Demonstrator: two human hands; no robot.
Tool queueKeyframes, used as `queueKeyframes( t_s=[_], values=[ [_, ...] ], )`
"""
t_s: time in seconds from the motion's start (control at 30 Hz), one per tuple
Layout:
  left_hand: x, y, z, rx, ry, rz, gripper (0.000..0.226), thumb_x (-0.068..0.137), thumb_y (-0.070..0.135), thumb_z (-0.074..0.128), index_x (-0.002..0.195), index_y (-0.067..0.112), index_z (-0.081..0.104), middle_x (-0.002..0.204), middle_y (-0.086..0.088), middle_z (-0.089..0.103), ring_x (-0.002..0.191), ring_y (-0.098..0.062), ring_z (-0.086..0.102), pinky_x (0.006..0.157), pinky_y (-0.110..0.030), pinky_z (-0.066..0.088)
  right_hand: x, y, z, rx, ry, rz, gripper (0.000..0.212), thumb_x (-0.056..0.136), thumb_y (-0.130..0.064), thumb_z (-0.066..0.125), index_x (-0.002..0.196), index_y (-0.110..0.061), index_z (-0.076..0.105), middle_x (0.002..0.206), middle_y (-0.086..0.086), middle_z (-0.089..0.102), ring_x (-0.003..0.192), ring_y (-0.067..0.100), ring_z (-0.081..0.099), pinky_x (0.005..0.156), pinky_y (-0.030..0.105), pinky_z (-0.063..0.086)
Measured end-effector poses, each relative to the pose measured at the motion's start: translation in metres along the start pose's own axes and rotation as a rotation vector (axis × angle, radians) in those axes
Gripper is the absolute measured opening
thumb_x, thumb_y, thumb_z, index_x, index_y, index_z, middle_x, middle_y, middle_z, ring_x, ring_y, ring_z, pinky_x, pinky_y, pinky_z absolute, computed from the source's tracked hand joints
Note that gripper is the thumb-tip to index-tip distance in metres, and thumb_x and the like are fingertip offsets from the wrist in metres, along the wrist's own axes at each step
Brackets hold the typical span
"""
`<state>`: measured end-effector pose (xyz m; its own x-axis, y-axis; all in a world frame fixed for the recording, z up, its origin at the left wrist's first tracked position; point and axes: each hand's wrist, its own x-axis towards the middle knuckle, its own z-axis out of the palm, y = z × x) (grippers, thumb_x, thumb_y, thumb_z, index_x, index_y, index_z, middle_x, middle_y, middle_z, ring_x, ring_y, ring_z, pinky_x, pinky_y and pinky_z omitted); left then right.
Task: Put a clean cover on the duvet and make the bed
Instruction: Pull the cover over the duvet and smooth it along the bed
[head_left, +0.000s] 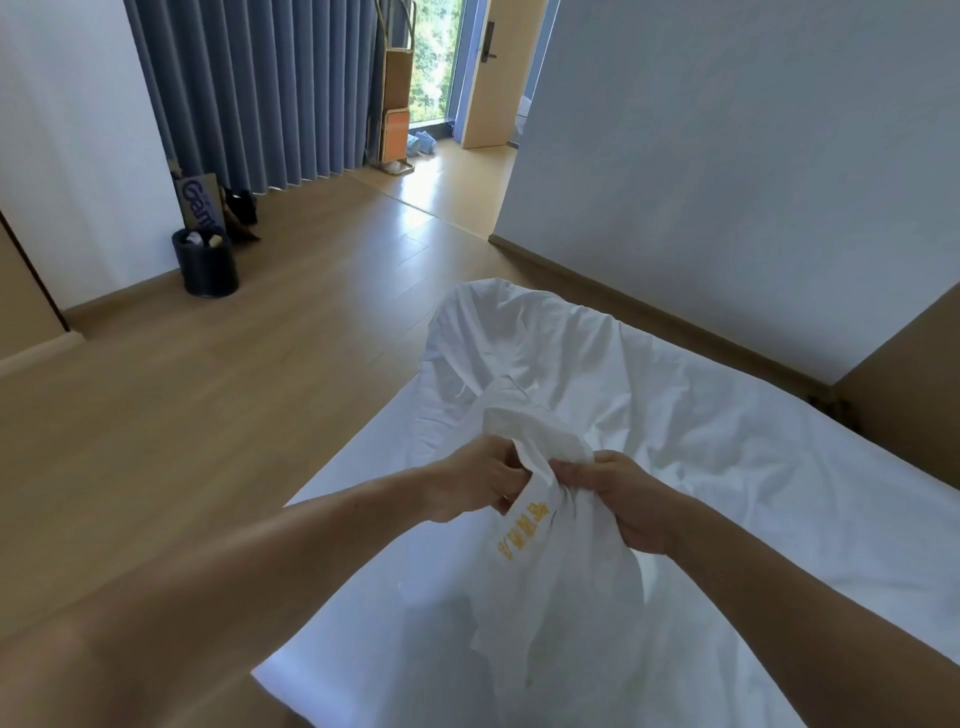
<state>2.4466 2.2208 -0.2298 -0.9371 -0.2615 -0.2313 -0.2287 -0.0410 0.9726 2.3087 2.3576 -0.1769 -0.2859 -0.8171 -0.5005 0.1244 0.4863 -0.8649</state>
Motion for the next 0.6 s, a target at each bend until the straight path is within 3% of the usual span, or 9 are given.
queueKeyframes(
  t_s=[0.1, 0.2, 0.3, 0.37, 0.47, 0.53, 0.6],
  values=[
    [-0.001, 0.0, 0.003, -0.007, 0.046, 0.008, 0.015, 0.087, 0.01, 0.067, 0.1, 0.005, 0.073, 0.09, -0.007, 0.073, 0.081, -0.017, 0.068, 0.074, -0.034, 0.057, 0.0, 0.0, 0.007, -0.025, 0.042, 0.012, 0.027, 0.088, -0.024, 0.067, 0.095, 0.0, 0.076, 0.1, 0.02, 0.073, 0.089, 0.032, 0.072, 0.079, 0.041, 0.059],
    [0.0, 0.004, 0.009, 0.01, 0.127, -0.005, 0.013, 0.087, 0.016, 0.066, 0.09, 0.004, 0.068, 0.08, -0.004, 0.065, 0.073, -0.016, 0.064, 0.064, -0.029, 0.051, -0.003, 0.002, 0.009, -0.028, 0.04, 0.025, 0.025, 0.082, -0.027, 0.072, 0.089, -0.004, 0.078, 0.099, 0.019, 0.074, 0.088, 0.031, 0.073, 0.077, 0.039, 0.058],
    [0.008, 0.007, -0.004, 0.038, 0.469, 0.017, 0.022, 0.088, 0.014, 0.059, 0.068, 0.013, 0.05, 0.065, -0.007, 0.05, 0.057, -0.016, 0.052, 0.052, -0.027, 0.039, -0.011, 0.002, 0.009, -0.133, -0.072, 0.101, 0.028, 0.077, -0.016, 0.081, 0.102, -0.004, 0.076, 0.108, 0.019, 0.073, 0.1, 0.033, 0.071, 0.083, 0.041, 0.057],
    [0.012, 0.009, -0.015, 0.159, 0.583, 0.021, 0.028, 0.086, 0.018, 0.061, 0.063, 0.016, 0.045, 0.059, -0.003, 0.052, 0.053, -0.015, 0.053, 0.052, -0.027, 0.04, -0.013, 0.001, 0.009, -0.28, -0.168, 0.166, 0.035, 0.078, -0.005, 0.079, 0.112, -0.005, 0.072, 0.113, 0.017, 0.072, 0.105, 0.034, 0.069, 0.087, 0.042, 0.056],
    [0.016, 0.002, -0.015, 0.387, 0.641, -0.032, 0.031, 0.088, 0.027, 0.059, 0.062, 0.019, 0.045, 0.062, 0.003, 0.054, 0.06, -0.018, 0.055, 0.057, -0.032, 0.042, -0.007, 0.002, 0.012, -0.357, -0.101, 0.188, 0.04, 0.069, 0.001, 0.077, 0.108, -0.005, 0.073, 0.106, 0.016, 0.074, 0.101, 0.035, 0.07, 0.091, 0.047, 0.057],
    [0.015, -0.003, -0.018, 0.312, 0.613, -0.08, 0.03, 0.09, 0.027, 0.059, 0.064, 0.017, 0.047, 0.066, 0.0, 0.057, 0.061, -0.019, 0.06, 0.052, -0.028, 0.04, -0.005, 0.007, 0.008, -0.306, -0.012, 0.181, 0.051, 0.057, -0.006, 0.072, 0.108, 0.0, 0.072, 0.107, 0.022, 0.073, 0.102, 0.042, 0.068, 0.093, 0.055, 0.054],
    [0.009, -0.009, -0.021, 0.157, 0.46, -0.127, 0.027, 0.093, 0.026, 0.059, 0.072, 0.012, 0.052, 0.071, -0.004, 0.059, 0.059, -0.02, 0.062, 0.049, -0.026, 0.04, -0.005, 0.014, 0.0, -0.237, 0.02, 0.17, 0.058, 0.056, -0.008, 0.065, 0.112, 0.005, 0.067, 0.112, 0.029, 0.068, 0.103, 0.047, 0.066, 0.093, 0.059, 0.052]
  ],
)
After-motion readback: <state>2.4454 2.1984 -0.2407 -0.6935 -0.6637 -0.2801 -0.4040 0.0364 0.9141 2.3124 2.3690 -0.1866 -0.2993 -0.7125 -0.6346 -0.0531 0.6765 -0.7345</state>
